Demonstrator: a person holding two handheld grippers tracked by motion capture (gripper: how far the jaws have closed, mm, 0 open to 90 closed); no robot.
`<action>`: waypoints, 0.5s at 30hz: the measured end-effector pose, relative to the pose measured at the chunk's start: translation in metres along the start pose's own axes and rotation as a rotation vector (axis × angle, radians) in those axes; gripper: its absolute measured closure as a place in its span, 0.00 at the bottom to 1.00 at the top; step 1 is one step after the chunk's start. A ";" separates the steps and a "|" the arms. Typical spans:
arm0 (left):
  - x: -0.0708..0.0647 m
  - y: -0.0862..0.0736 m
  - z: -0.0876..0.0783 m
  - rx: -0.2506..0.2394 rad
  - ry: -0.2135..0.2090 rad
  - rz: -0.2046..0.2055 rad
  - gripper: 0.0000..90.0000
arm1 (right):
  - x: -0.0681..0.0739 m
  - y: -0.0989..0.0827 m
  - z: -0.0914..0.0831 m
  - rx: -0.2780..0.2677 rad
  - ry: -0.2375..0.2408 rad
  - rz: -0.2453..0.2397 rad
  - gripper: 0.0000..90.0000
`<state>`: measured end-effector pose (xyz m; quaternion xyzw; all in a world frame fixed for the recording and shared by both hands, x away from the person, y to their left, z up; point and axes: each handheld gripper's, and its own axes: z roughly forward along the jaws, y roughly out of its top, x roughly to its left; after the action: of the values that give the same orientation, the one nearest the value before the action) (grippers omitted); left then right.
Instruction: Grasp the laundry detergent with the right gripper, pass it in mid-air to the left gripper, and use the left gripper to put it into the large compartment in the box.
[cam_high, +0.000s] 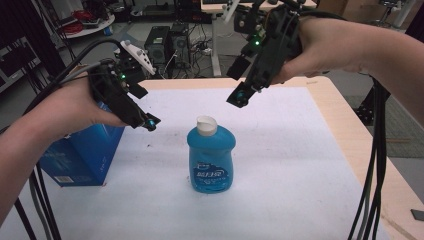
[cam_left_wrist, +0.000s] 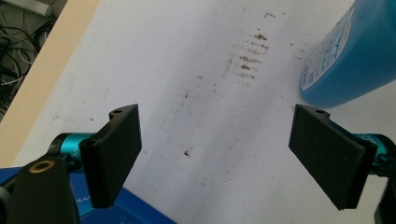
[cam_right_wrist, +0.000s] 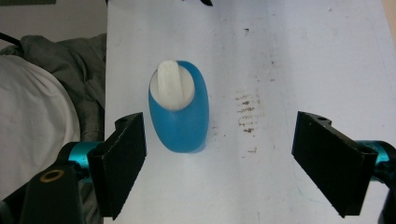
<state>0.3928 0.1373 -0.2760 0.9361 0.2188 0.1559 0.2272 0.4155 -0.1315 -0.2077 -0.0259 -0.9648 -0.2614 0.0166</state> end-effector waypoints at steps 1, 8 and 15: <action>0.000 0.000 0.000 0.000 0.000 -0.002 0.19 | 0.001 -0.004 0.000 -0.009 -0.003 -0.002 0.19; 0.002 -0.001 0.000 0.001 -0.006 0.006 0.19 | 0.004 -0.033 0.008 -0.061 0.008 0.013 0.19; 0.004 -0.001 0.000 0.003 -0.008 0.006 0.19 | 0.008 -0.052 0.025 -0.095 0.025 0.021 0.19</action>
<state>0.3957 0.1403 -0.2755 0.9377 0.2152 0.1525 0.2262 0.4042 -0.1634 -0.2556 -0.0334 -0.9507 -0.3069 0.0304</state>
